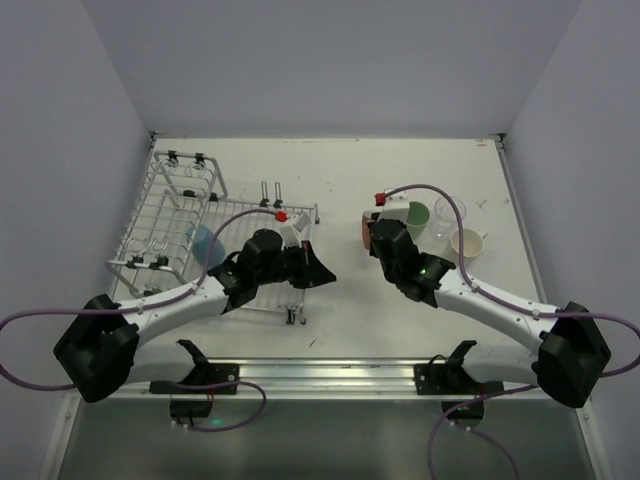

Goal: Unload the cups from the dish rack

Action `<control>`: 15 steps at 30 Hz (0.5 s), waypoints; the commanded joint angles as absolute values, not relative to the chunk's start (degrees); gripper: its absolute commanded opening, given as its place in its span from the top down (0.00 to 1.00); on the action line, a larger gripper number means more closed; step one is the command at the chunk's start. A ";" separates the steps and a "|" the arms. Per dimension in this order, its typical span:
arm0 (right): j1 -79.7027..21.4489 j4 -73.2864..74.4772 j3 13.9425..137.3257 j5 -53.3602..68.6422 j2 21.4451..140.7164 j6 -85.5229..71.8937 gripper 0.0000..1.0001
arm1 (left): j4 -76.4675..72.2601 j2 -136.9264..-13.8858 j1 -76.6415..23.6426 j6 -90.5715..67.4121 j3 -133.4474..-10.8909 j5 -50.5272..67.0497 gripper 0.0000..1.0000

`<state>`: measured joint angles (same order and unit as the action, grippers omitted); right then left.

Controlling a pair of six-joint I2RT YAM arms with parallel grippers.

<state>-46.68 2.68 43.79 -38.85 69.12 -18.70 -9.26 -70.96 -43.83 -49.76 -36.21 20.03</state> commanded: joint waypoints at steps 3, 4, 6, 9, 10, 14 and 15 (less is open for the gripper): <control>-46.32 1.30 48.43 -39.02 69.17 -25.31 1.00 | -36.96 -77.24 -46.05 -52.38 -32.78 17.58 1.00; -46.32 1.49 48.60 -39.02 69.52 -25.83 1.00 | -39.18 -80.48 -46.58 -53.08 -33.13 17.93 1.00; -46.23 1.49 48.87 -39.11 70.48 -25.93 1.00 | -43.49 -85.57 -47.19 -54.57 -34.88 19.16 1.00; -45.79 1.41 48.60 -39.37 71.28 -25.84 1.00 | -47.20 -91.64 -47.55 -56.24 -37.08 21.00 1.00; -45.53 1.23 48.17 -39.37 71.45 -25.75 1.00 | -47.72 -92.97 -47.72 -56.95 -38.39 21.09 1.00; -45.26 -1.40 46.15 -38.85 70.75 -24.52 1.00 | -50.44 -98.43 -47.72 -58.45 -41.57 22.93 1.00; -45.09 -1.58 45.97 -38.85 70.58 -24.17 1.00 | -50.62 -100.18 -47.72 -59.14 -42.18 22.94 1.00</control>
